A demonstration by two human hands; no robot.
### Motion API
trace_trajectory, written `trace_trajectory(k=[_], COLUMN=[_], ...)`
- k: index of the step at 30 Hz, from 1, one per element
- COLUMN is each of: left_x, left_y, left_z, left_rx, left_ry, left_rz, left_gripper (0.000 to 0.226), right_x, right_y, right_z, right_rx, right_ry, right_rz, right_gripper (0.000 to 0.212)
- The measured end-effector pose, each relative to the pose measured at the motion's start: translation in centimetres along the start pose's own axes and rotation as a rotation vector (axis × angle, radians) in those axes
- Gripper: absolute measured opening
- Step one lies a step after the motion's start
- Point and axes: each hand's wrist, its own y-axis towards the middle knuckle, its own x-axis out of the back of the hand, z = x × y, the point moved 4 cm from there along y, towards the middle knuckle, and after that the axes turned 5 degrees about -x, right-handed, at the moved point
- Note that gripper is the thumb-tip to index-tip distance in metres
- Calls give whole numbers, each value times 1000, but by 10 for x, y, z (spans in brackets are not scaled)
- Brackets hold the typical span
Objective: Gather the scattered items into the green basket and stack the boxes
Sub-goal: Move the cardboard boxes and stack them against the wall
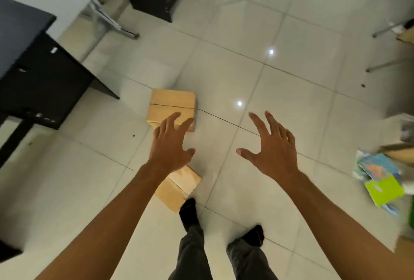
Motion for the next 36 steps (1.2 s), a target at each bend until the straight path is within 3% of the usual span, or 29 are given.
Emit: trace_trajectory(k=[7,11,18,25,30,36], left_x=[-9,-45,-201,-366,-415,-431], left_y=[30,69,162,244,276,299], left_z=[149,215,328,446,498,485], left_rx=[192,312,459,576,605,592], left_ry=[25,11,-37,-92,-43,-175], left_rz=[-16,-18,32,61,137,96], left_gripper=[87,95,98,117,136,139], right_x=[-81,-141,-329,-526,-600,-609], right_y=[99,166,285,367,392,397], right_z=[103,123,131,117,121,125], right_rx=[84,108,234,373,381,277], right_ry=[0,-19,-39,-86,-95,-129], right_rz=[107,155,217,217,319,213], right_gripper=[101,107,114,126,127,113])
